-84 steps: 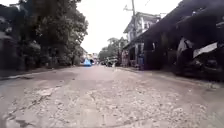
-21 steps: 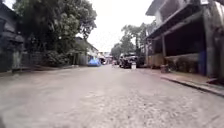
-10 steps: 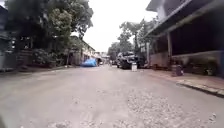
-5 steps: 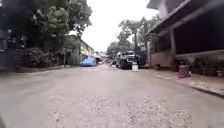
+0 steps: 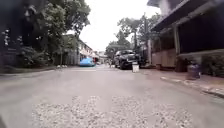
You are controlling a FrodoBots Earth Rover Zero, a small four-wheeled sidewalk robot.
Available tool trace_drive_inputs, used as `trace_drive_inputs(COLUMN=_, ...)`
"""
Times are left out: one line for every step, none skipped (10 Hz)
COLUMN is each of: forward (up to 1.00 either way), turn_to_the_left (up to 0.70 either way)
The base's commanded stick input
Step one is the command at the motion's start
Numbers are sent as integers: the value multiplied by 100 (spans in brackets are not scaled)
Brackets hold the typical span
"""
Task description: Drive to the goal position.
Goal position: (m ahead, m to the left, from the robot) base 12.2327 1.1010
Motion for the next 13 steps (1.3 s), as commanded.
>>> trace_drive_inputs(forward=100, turn_to_the_left=0)
trace_drive_inputs(forward=100, turn_to_the_left=0)
trace_drive_inputs(forward=100, turn_to_the_left=20)
trace_drive_inputs(forward=100, turn_to_the_left=27)
trace_drive_inputs(forward=100, turn_to_the_left=0)
trace_drive_inputs(forward=100, turn_to_the_left=0)
trace_drive_inputs(forward=100, turn_to_the_left=18)
trace_drive_inputs(forward=100, turn_to_the_left=12)
trace_drive_inputs(forward=100, turn_to_the_left=0)
trace_drive_inputs(forward=100, turn_to_the_left=0)
trace_drive_inputs(forward=100, turn_to_the_left=0)
trace_drive_inputs(forward=100, turn_to_the_left=0)
trace_drive_inputs(forward=100, turn_to_the_left=0)
